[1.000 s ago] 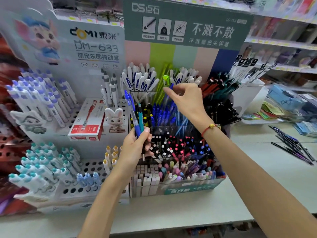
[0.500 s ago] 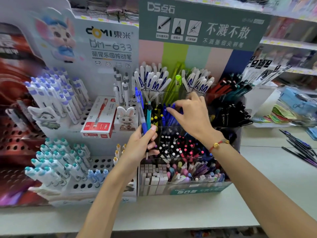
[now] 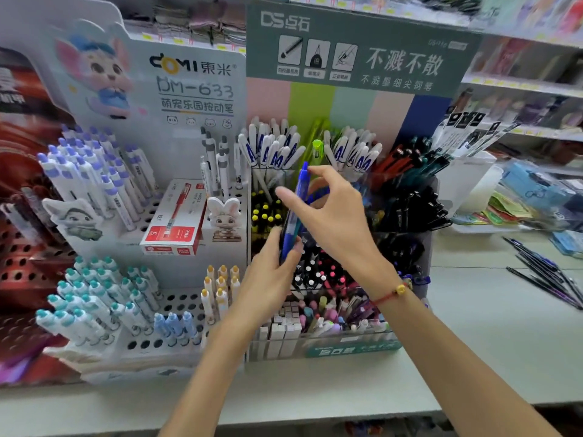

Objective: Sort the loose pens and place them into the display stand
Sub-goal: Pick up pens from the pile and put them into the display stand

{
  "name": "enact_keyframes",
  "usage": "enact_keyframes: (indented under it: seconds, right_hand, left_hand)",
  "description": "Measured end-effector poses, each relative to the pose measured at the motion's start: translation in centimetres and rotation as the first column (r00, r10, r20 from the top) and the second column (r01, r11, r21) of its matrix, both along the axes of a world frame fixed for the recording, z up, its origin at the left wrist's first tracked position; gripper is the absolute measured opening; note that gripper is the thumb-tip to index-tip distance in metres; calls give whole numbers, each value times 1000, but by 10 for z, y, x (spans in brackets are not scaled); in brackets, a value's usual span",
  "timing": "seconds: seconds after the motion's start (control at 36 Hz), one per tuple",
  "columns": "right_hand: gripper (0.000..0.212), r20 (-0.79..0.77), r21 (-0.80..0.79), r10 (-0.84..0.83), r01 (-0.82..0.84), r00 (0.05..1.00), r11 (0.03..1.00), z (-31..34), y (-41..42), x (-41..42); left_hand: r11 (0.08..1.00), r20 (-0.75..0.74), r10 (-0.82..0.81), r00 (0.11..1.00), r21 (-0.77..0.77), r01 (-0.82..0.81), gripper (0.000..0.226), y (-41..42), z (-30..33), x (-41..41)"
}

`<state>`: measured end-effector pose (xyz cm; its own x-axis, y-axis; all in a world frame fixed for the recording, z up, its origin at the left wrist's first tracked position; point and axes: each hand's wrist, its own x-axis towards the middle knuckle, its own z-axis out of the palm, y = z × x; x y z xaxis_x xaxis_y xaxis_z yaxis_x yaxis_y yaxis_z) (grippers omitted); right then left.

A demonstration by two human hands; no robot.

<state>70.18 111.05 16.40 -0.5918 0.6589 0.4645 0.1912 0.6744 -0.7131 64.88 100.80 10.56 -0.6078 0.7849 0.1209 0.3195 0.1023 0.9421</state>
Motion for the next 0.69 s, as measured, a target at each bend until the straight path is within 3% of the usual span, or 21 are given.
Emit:
enact_keyframes:
  seconds: [0.06, 0.11, 0.19, 0.25, 0.42, 0.53, 0.58, 0.69]
  right_hand:
    - [30, -33, -57, -17, 15, 999, 998, 4, 6, 3]
    - [20, -110, -251, 45, -72, 993, 965, 7, 13, 9]
    - [23, -210, -512, 126, -219, 970, 831, 11, 19, 20]
    - [31, -303, -571, 82, -250, 949, 782, 13, 26, 26]
    - [23, -460, -246, -122, 6, 879, 969, 5, 47, 44]
    - [22, -305, -40, -52, 42, 951, 998, -18, 43, 35]
    - [22, -227, -15, -45, 43, 973, 999, -30, 43, 29]
    - [17, -185, 111, -182, 204, 966, 973, -26, 55, 29]
  left_hand:
    - [1000, 14, -8, 1000, 23, 8, 8, 5, 2, 7]
    - [999, 104, -31, 994, 34, 27, 7, 10, 6, 11]
    - [994, 460, -100, 882, 87, 67, 24, 15, 13, 15]
    - [985, 616, -115, 779, 171, 10, 31, 17, 15, 15]
    - [961, 557, 90, 826, 169, -219, 26, 6, 8, 2]
    - [935, 619, 96, 779, 213, -284, 27, -3, 5, -5]
    - [934, 627, 92, 774, 216, -286, 27, -6, 6, -6]
    - [942, 601, 117, 791, 186, -280, 26, -9, 5, -7]
